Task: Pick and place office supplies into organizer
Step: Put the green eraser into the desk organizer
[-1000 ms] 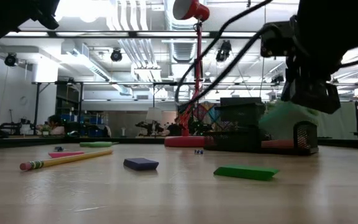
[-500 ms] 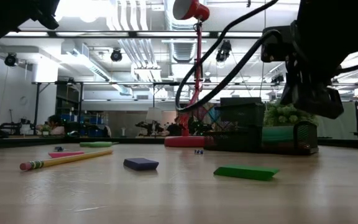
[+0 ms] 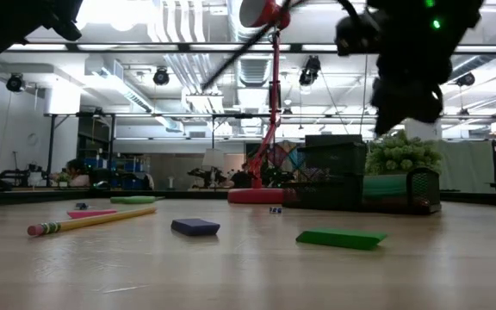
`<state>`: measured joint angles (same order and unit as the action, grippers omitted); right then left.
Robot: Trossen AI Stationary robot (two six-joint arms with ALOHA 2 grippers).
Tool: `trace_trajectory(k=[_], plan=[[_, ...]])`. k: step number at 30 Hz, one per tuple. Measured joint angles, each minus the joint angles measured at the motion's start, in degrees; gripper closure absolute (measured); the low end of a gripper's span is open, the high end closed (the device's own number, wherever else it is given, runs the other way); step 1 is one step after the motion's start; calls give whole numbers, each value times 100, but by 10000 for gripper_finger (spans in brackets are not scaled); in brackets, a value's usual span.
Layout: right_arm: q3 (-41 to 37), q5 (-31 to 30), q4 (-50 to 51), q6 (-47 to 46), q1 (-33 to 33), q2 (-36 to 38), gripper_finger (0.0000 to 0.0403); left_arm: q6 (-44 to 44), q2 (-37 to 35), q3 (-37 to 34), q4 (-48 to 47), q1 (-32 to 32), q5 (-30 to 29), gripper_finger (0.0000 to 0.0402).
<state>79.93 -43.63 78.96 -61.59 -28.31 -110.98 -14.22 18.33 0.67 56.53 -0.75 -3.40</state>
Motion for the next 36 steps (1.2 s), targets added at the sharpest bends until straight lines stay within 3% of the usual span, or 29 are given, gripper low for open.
trace_trajectory(k=[7, 18, 29, 36], plan=[[648, 498, -228, -193, 23, 0, 327, 0, 0, 0, -2, 0, 0, 246], [904, 1511, -1894, 167, 21, 0, 229, 0, 0, 0, 0, -2, -1, 246], [779, 2158, -3044, 9, 8, -9, 218, 0, 0, 0, -2, -2, -2, 246], [768, 3118, -3181, -443, 8, -302, 218, 0, 0, 0, 0, -2, -2, 246]])
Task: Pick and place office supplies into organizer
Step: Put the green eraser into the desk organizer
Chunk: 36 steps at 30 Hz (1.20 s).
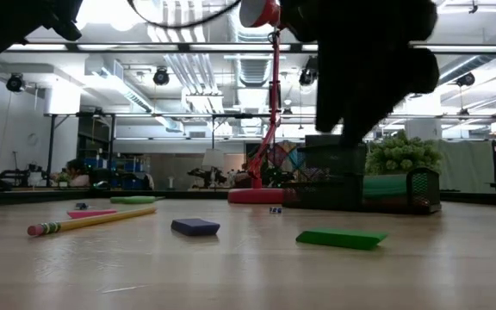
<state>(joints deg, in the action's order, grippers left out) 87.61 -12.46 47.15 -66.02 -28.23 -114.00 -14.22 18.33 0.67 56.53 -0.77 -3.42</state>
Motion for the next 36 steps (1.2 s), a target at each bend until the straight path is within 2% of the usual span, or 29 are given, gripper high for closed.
trace_trajectory(k=[5, 20, 36], plan=[[0, 239, -85, 3, 0, -237, 218, 0, 0, 0, -2, 1, 1, 246], [0, 372, -672, 242, -94, -703, 218, 0, 0, 0, -4, 2, 0, 246], [0, 211, -698, 653, -116, -828, 218, 0, 0, 0, -4, 1, 2, 246]])
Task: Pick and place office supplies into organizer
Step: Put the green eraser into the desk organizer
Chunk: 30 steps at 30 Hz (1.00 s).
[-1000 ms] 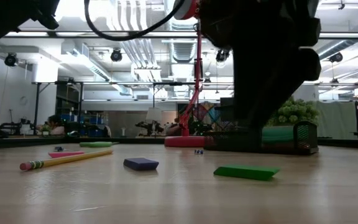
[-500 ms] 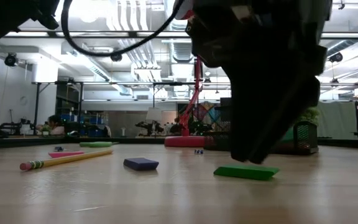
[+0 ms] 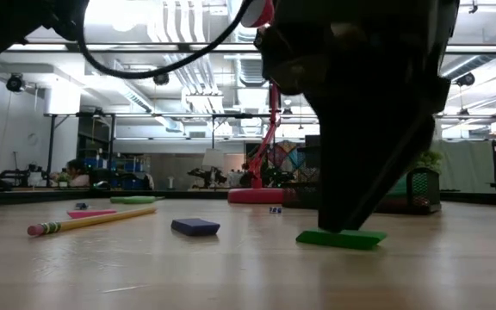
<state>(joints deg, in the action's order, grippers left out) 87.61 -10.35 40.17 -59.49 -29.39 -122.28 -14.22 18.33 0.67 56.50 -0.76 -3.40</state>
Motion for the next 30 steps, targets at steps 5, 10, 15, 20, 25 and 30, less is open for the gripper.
trace_trajectory(k=[5, 10, 15, 20, 25, 30], plan=[[16, -37, -9, 164, -6, -136, 218, 0, 0, 0, 4, -1, 0, 246], [22, -35, -3, 193, -8, -183, 218, 0, 0, 0, 4, 1, 0, 246], [20, -5, 54, 158, -13, -191, 220, 0, 0, 0, 3, 1, -1, 246], [31, 133, 363, 68, -2, -199, 249, 0, 0, 0, 1, 1, 0, 246], [26, 144, 463, 148, -4, -199, 307, 0, 0, 0, 3, 1, -1, 246], [22, 163, 481, 423, -4, -196, 352, 0, 0, 0, 2, 1, 0, 246]])
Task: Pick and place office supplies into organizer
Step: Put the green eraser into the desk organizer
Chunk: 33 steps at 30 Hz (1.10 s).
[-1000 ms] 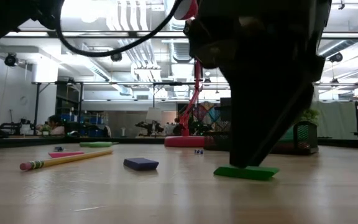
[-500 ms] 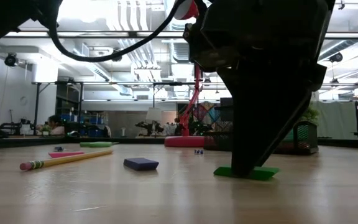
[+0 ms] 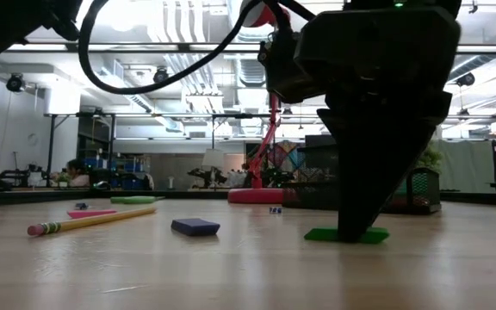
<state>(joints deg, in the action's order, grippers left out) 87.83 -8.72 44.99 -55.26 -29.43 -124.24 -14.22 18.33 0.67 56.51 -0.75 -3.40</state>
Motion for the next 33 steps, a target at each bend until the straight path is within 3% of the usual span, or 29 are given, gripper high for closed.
trace_trajectory(k=[11, 23, 33], plan=[[14, 112, -31, 238, 2, 66, 359, 0, 0, 0, 0, 0, 0, 246], [551, 137, 456, 506, 8, 76, 360, 1, 0, 0, 1, -2, 0, 246], [1213, -624, 1737, 537, 58, 100, 360, 0, 0, 0, 0, -2, -2, 246]])
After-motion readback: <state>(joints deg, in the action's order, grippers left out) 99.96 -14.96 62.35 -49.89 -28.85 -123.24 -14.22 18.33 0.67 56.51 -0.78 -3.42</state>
